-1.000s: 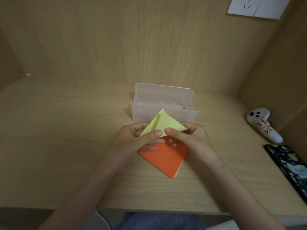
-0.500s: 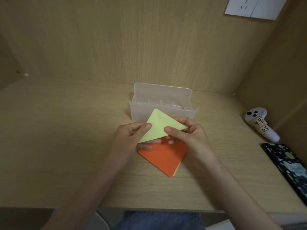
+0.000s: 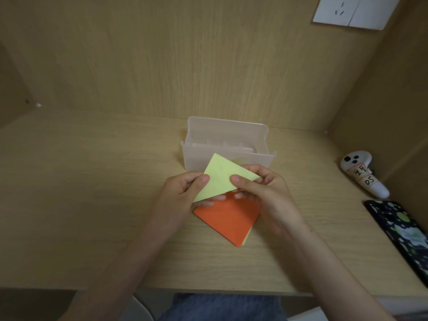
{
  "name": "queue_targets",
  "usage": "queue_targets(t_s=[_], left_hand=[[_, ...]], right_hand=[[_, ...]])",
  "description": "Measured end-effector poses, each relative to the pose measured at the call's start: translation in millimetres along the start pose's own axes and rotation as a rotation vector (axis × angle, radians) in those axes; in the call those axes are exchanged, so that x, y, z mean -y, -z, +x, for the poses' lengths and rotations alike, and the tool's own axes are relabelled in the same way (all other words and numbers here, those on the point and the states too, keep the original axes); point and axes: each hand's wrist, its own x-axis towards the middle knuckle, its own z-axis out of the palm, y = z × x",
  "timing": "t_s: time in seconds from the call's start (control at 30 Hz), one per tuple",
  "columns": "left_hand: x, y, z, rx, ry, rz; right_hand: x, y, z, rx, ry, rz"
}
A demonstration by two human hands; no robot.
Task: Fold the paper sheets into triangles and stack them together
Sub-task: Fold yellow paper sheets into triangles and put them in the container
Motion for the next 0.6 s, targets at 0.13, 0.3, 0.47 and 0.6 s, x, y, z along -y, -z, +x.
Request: queue_targets(t_s=[0.13, 0.3, 0.47, 0.6], left_hand=[[-2, 1, -1, -0.006, 0.044, 0.006], [-13, 0, 1, -0.132, 0.057, 0.072], [-20, -3, 9, -0.225, 0.029, 0.121], [-20, -6, 9, -0.304, -0.007, 0.108]], right_hand=[[1, -1, -1, -0.02, 0.015, -0.046], [2, -2, -2, -0.028, 0.028, -0.099], [2, -5, -5, -0.005, 0.065, -0.158], [5, -7, -7, 0.002, 0.098, -0.163]])
